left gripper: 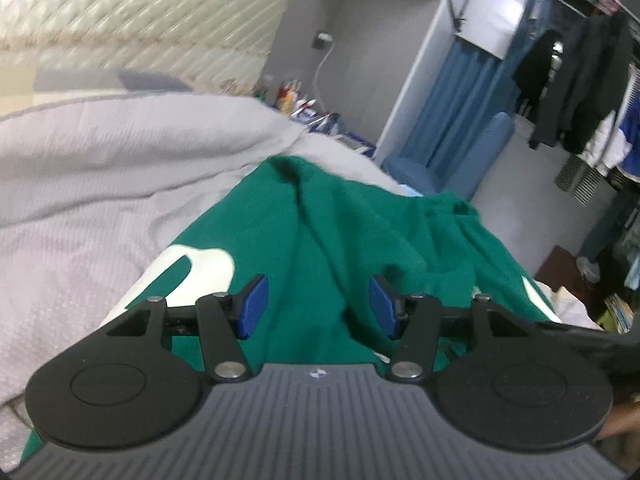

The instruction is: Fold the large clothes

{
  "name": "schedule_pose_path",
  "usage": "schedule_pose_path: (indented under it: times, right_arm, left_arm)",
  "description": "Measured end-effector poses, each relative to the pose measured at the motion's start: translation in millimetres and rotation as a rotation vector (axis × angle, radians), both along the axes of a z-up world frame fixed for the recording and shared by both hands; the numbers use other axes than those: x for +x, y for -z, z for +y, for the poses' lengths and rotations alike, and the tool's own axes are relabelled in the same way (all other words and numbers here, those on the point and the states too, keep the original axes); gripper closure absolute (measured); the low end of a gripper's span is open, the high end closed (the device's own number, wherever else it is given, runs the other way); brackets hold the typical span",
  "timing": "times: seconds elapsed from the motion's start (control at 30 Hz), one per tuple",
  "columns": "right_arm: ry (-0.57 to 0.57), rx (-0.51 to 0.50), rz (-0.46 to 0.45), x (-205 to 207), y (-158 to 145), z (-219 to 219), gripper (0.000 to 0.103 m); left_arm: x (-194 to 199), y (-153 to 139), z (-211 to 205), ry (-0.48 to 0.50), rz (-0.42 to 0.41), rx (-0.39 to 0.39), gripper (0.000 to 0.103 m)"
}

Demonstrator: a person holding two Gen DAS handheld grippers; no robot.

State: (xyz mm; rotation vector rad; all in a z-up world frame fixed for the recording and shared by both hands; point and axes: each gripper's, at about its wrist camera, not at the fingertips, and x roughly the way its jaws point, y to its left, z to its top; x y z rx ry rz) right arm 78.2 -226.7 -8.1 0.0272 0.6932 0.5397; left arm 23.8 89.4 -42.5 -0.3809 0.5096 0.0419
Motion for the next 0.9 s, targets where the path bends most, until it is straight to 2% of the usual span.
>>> schedule_pose_path:
  times: [0.13,0.3,0.4,0.47,0.53,0.67,0.9]
  right_arm:
    - [0.007,-0.059,0.02,22.4,30.9,21.0,0.014]
    - [0.01,-0.073,0.024,38.6,61.3,31.6,0.016]
    - [0.033,-0.067,0.018,47.5,63.7,32.4,0.04]
    - [0.066,-0.064,0.019,58.1,55.1,32.4,0.066]
    - [0.08,-0.085,-0.017,71.9,41.6,35.9,0.074]
    - [0.118,-0.123,-0.151,115.6,-4.4,43.6,0.077]
    - [0.193,-0.152,-0.322,230.8,-94.1,77.3,0.077]
  left_arm:
    - [11.7,12.0,10.7,-0.018,0.018,-0.024,0.042]
    - [21.6,18.3,21.2,-0.039,0.032,-0.073,0.042]
    - [22.4,19.2,23.6,-0.048,0.028,-0.077,0.042]
    - [22.1,19.9,23.4,-0.052,0.027,-0.083,0.042]
    - [22.1,21.7,23.6,-0.052,0.028,-0.09,0.042]
    - [25.2,24.5,26.2,-0.042,0.035,-0.064,0.042]
    - [39.1,36.0,32.4,-0.032,0.03,-0.042,0.042]
